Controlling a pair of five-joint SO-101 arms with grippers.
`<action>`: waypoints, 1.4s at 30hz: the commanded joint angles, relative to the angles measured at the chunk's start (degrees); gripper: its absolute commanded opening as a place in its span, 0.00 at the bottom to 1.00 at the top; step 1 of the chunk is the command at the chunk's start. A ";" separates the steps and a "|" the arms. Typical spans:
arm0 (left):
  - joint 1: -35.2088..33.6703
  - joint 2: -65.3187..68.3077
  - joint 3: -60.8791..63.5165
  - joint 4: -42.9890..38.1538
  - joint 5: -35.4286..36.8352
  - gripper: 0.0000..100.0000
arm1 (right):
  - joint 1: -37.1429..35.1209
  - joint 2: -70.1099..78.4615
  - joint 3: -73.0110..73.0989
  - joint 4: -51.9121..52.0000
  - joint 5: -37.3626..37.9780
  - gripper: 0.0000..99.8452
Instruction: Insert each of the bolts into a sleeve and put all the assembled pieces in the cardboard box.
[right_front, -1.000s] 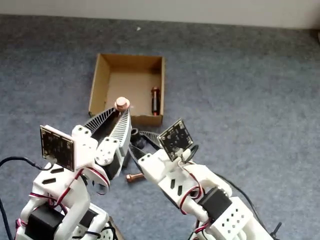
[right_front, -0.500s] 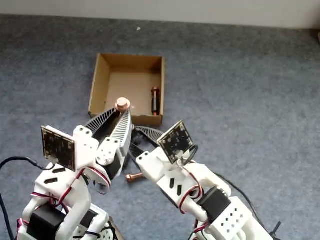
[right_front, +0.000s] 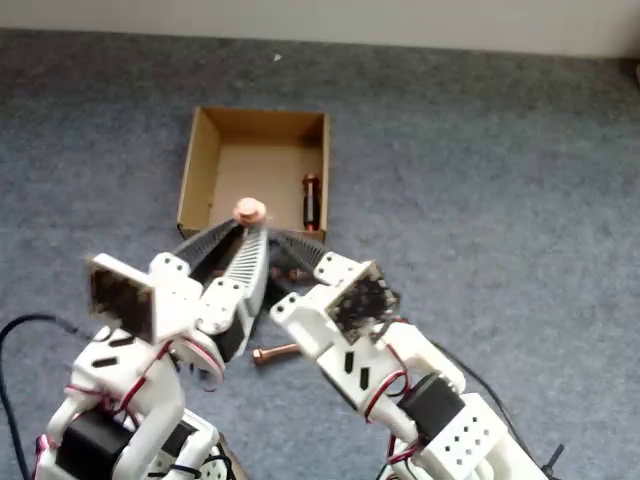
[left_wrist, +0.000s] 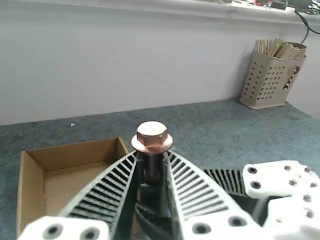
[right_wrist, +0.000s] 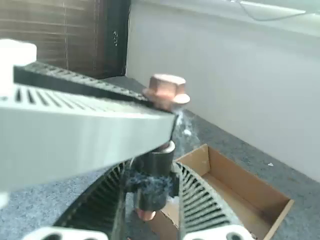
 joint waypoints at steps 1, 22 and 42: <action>-0.92 -0.13 -0.40 -0.53 0.00 0.01 | -0.84 -1.63 -2.86 -4.70 2.02 0.00; -15.96 -0.13 -3.21 11.25 0.00 0.22 | 6.99 -1.10 2.42 -5.14 -7.47 0.00; -38.46 -0.13 4.88 16.97 -0.18 0.24 | 15.69 9.71 -3.91 3.65 -12.13 0.00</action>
